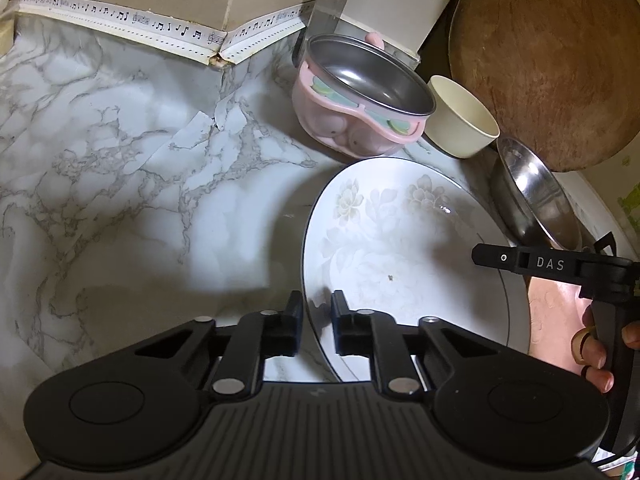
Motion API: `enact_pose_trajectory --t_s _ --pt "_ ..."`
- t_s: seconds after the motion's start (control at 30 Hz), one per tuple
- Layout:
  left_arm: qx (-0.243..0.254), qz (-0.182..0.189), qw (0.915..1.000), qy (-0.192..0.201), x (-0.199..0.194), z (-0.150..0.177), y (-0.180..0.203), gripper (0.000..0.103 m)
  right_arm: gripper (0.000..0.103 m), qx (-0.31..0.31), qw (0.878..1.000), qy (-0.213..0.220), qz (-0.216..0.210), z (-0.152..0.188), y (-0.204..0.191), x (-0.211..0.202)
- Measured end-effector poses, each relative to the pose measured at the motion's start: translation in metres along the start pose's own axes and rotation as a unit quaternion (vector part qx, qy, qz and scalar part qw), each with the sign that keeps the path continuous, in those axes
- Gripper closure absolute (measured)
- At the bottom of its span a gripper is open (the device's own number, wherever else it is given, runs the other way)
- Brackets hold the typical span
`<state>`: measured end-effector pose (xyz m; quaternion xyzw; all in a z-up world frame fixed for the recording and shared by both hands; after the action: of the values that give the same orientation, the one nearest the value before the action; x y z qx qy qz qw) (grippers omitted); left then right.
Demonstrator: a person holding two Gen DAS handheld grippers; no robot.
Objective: Organize plates and bowls
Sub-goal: 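Carry the floral plate to the open counter corner and lower it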
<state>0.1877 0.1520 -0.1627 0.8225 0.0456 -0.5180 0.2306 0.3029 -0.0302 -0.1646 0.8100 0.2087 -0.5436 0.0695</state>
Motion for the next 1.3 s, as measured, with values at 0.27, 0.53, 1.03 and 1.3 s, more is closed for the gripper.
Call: enact_pose_trajectory --t_s 0.27,0.53,1.03,1.3 --pt "-0.006 -0.016 0.9998 0.007 -0.01 0.004 -0.016 0.091 0.077 -0.008 1.0 -0.001 -0.008 0.008 -0.012 -0.002" --pt "-0.032 -0.036 0.9986 0.019 -0.03 0.008 -0.058 0.09 0.079 -0.034 0.999 -0.005 -0.026 0.014 -0.054 0.001" --pt "-0.096 -0.094 0.9889 0.063 -0.079 0.007 -0.143 0.091 0.081 -0.09 0.994 -0.007 -0.068 0.01 -0.157 0.016" --pt "-0.125 -0.109 0.9838 0.068 -0.089 0.016 -0.174 0.091 0.081 -0.123 0.989 -0.015 -0.079 0.013 -0.199 0.027"
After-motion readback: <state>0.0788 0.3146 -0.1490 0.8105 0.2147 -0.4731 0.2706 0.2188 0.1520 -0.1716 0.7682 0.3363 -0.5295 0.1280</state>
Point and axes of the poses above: each gripper's, at about its wrist camera, not at the fingertips, and x roughly the way its jaws point, y to its right, z to its underside, the point moved 8 cm from there along x, roughly the way its jaws point, and after that the axes turned 9 degrees about -y, right-handed, at the moved point
